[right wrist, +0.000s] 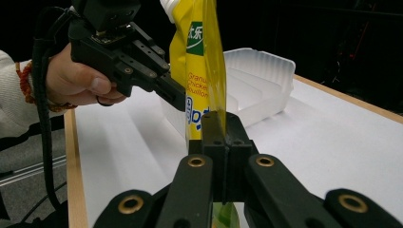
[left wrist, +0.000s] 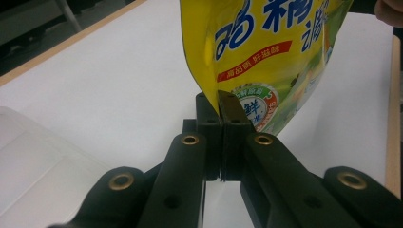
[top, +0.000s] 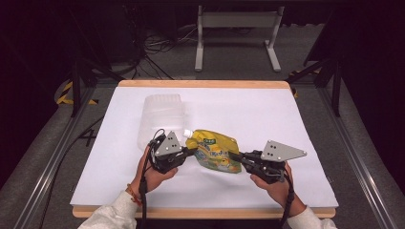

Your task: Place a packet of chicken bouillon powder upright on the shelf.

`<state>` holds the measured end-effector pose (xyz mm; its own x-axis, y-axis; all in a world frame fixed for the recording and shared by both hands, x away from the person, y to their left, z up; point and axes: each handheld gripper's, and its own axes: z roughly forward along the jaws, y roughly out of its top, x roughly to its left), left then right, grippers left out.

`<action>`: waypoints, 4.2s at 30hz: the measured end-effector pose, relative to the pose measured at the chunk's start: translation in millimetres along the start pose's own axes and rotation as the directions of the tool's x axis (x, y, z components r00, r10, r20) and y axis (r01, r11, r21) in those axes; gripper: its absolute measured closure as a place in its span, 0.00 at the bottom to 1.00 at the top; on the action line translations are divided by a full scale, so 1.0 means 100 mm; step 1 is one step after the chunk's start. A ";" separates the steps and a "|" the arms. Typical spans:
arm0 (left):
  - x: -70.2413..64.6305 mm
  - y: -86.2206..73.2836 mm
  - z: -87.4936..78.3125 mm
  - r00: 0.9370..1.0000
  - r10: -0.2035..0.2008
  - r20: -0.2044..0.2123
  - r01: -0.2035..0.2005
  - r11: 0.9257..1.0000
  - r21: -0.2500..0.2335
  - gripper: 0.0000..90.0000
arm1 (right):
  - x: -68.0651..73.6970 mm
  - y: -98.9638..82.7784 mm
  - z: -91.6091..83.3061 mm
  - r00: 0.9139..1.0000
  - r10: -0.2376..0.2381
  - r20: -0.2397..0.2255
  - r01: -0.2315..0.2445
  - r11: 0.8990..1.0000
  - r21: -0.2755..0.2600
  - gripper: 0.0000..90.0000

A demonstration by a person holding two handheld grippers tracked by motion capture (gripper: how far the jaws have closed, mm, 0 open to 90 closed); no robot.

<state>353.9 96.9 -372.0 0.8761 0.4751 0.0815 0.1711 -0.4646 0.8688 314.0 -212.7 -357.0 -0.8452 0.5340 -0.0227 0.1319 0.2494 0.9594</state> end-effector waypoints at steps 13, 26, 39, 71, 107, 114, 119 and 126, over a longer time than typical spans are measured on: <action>0.15 0.01 -0.16 0.998 -0.030 -0.047 0.029 0.999 -0.024 0.99 | 0.05 0.12 0.21 0.999 -0.026 -0.021 0.026 1.000 0.006 1.00; 0.43 0.07 -0.40 0.991 -0.045 -0.128 0.034 0.996 -0.087 1.00 | -0.02 0.44 0.53 0.997 -0.081 0.011 0.081 0.997 -0.016 1.00; 0.69 0.03 -0.53 0.976 -0.102 -0.194 0.077 0.988 -0.133 0.99 | -0.11 0.65 0.91 0.993 -0.118 0.018 0.119 0.992 -0.031 1.00; 1.12 -0.37 -0.75 0.932 -0.190 -0.309 0.141 0.975 -0.172 0.99 | -0.14 0.66 1.73 0.996 -0.093 0.011 0.093 0.996 -0.005 1.00; 1.19 -0.58 -0.56 0.936 -0.204 -0.288 0.186 0.978 -0.090 0.99 | -0.11 0.34 1.93 0.999 -0.031 -0.006 0.032 0.997 0.074 1.00; 1.19 -0.63 -0.52 0.940 -0.193 -0.280 0.182 0.981 -0.063 0.99 | -0.11 0.24 1.95 1.000 -0.018 -0.014 0.019 0.996 0.088 0.99; 1.18 -0.65 -0.52 0.939 -0.197 -0.281 0.187 0.980 -0.062 0.99 | -0.11 0.21 1.95 1.000 -0.010 -0.015 0.011 0.996 0.083 1.00; 1.18 -0.67 -0.52 0.941 -0.192 -0.280 0.183 0.981 -0.058 0.98 | -0.10 0.21 1.95 1.000 -0.019 -0.013 0.020 0.996 0.089 1.00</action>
<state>422.4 222.9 -395.2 0.6654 0.7450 0.0465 0.3022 -0.3259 0.8958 426.2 -55.0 -391.3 -0.8541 0.5189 -0.0369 0.1607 0.3306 0.9300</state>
